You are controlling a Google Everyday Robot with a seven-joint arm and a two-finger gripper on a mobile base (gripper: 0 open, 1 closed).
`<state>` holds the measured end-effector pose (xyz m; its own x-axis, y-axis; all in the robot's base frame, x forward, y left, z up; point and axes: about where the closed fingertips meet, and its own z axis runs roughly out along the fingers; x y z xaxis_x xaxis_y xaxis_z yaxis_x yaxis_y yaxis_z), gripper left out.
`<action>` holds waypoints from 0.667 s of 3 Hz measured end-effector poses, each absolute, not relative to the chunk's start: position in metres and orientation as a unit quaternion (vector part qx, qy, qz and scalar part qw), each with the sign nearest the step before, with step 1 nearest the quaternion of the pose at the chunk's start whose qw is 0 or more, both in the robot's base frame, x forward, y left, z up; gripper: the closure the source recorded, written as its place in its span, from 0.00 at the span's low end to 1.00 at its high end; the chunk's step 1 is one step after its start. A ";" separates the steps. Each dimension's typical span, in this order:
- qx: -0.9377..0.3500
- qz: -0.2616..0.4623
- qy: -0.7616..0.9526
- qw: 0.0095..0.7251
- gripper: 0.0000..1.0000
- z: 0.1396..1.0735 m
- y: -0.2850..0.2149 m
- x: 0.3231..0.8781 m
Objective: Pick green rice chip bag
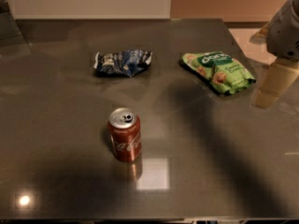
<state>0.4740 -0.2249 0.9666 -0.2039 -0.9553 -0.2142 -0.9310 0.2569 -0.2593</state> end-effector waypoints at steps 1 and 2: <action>-0.607 -0.040 0.774 0.175 0.00 0.953 -0.233 0.513; -0.594 -0.033 0.784 0.177 0.00 0.934 -0.246 0.555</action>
Offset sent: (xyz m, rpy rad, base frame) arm 0.1334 -0.0389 -0.0560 0.0467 0.0093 -0.0705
